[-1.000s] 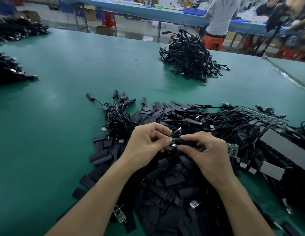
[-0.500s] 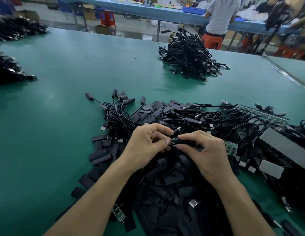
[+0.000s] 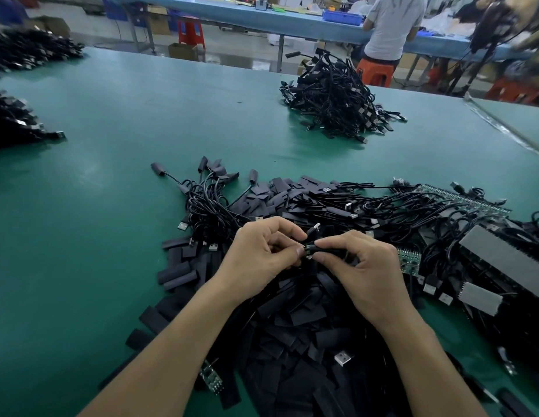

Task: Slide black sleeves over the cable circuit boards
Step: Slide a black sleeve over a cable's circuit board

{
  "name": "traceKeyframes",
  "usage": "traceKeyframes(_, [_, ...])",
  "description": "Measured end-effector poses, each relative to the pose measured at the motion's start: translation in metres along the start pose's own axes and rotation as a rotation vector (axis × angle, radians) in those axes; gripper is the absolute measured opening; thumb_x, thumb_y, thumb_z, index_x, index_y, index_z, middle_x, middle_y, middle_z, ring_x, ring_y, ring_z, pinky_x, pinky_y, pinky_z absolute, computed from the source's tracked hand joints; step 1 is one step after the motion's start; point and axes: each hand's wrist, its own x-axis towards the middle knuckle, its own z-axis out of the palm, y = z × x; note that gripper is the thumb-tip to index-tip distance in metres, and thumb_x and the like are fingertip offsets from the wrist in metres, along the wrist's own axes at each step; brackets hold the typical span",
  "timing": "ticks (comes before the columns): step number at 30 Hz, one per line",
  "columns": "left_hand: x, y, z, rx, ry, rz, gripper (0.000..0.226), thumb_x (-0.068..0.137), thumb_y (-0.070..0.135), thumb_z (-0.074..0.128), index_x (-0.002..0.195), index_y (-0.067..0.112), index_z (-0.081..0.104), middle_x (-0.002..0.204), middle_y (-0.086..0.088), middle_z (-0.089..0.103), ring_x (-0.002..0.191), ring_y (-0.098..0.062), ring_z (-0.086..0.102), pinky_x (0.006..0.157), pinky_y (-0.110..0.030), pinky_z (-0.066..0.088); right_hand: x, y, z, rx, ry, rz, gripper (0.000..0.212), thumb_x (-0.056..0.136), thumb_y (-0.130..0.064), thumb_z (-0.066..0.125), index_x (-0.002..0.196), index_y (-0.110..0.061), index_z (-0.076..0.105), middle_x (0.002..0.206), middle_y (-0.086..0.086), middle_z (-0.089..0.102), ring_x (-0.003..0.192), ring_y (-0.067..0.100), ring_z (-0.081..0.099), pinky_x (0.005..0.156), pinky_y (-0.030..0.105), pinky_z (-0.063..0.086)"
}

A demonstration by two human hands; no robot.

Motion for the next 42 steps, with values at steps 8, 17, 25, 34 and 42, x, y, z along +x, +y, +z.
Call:
traceKeyframes(8, [0.0, 0.002, -0.001, 0.0, 0.001, -0.009, 0.022, 0.083, -0.003, 0.075, 0.092, 0.015, 0.069, 0.07, -0.006, 0.074, 0.064, -0.023, 0.066, 0.067, -0.036, 0.055, 0.0, 0.001, 0.0, 0.063, -0.041, 0.021, 0.021, 0.075, -0.011, 0.084, 0.094, -0.018, 0.077, 0.088, -0.012, 0.071, 0.084, -0.001, 0.064, 0.073, 0.007, 0.042])
traceKeyframes(17, [0.001, 0.005, -0.004, -0.097, 0.0, -0.075, 0.025, 0.079, -0.002, 0.079, 0.091, 0.015, 0.066, 0.075, -0.015, 0.074, 0.064, -0.021, 0.067, 0.062, -0.025, 0.053, 0.0, 0.0, 0.001, 0.086, -0.025, -0.001, 0.021, 0.077, -0.009, 0.082, 0.095, -0.018, 0.078, 0.09, -0.012, 0.073, 0.086, 0.002, 0.068, 0.078, 0.017, 0.052])
traceKeyframes(25, [0.002, 0.004, -0.002, -0.099, -0.022, -0.066, 0.021, 0.084, -0.004, 0.074, 0.09, 0.014, 0.067, 0.069, -0.01, 0.073, 0.063, -0.017, 0.068, 0.06, -0.021, 0.052, 0.0, -0.002, 0.002, 0.086, -0.026, 0.036, 0.024, 0.076, -0.011, 0.084, 0.097, -0.021, 0.078, 0.092, -0.017, 0.072, 0.089, -0.002, 0.068, 0.079, 0.012, 0.05])
traceKeyframes(34, [0.002, 0.005, 0.001, -0.122, 0.055, -0.073, 0.018, 0.085, -0.007, 0.07, 0.093, 0.008, 0.065, 0.074, -0.016, 0.074, 0.066, -0.022, 0.071, 0.059, -0.022, 0.054, -0.001, -0.001, 0.008, 0.074, 0.218, 0.201, 0.027, 0.076, -0.023, 0.085, 0.097, -0.036, 0.074, 0.083, -0.026, 0.07, 0.074, -0.002, 0.068, 0.07, 0.011, 0.052])
traceKeyframes(42, [0.003, 0.002, 0.001, -0.101, 0.058, -0.07, 0.019, 0.088, -0.005, 0.07, 0.092, 0.013, 0.066, 0.071, -0.008, 0.075, 0.067, -0.018, 0.072, 0.063, -0.022, 0.055, -0.002, -0.001, 0.01, -0.005, 0.119, 0.183, 0.041, 0.077, -0.021, 0.084, 0.116, -0.018, 0.073, 0.087, -0.011, 0.073, 0.077, 0.0, 0.067, 0.074, 0.013, 0.053])
